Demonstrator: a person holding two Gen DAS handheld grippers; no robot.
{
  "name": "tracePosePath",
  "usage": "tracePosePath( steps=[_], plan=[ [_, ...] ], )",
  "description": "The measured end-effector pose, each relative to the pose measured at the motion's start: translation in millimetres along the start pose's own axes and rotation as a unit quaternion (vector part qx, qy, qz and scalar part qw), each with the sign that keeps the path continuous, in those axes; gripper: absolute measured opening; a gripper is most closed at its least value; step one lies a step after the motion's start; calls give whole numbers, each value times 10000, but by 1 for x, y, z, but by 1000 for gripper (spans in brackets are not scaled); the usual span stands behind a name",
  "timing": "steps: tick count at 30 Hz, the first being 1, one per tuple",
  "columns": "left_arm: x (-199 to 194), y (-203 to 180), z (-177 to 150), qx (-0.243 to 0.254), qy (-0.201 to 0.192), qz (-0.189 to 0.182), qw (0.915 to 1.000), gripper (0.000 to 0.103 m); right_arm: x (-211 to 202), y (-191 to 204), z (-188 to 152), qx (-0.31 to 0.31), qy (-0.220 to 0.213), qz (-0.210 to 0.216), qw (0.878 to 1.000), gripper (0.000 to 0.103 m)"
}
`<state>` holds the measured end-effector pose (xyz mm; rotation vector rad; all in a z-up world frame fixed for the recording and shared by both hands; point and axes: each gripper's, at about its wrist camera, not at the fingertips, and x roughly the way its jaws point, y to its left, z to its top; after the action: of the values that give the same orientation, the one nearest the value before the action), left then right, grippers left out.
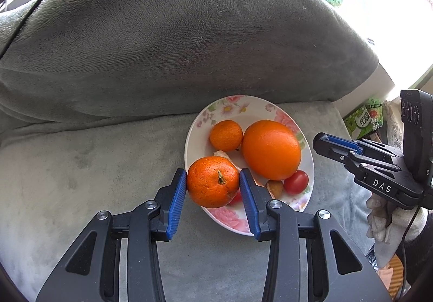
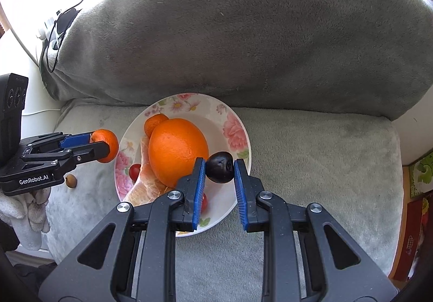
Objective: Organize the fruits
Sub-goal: 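Open the right gripper to drop the olive onto the plate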
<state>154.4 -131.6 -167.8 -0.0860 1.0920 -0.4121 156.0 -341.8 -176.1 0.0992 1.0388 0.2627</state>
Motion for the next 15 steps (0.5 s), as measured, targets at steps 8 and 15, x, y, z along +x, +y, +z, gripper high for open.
tracePosePath(
  steps=[8, 15],
  plan=[
    [2, -2, 1, 57, 38, -25, 10000, 39, 3, 1, 1, 9, -8, -27, 10000, 23],
    [0, -5, 3, 78, -11, -38, 10000, 51, -3, 2, 3, 6, -139, -51, 9999, 54]
  ],
)
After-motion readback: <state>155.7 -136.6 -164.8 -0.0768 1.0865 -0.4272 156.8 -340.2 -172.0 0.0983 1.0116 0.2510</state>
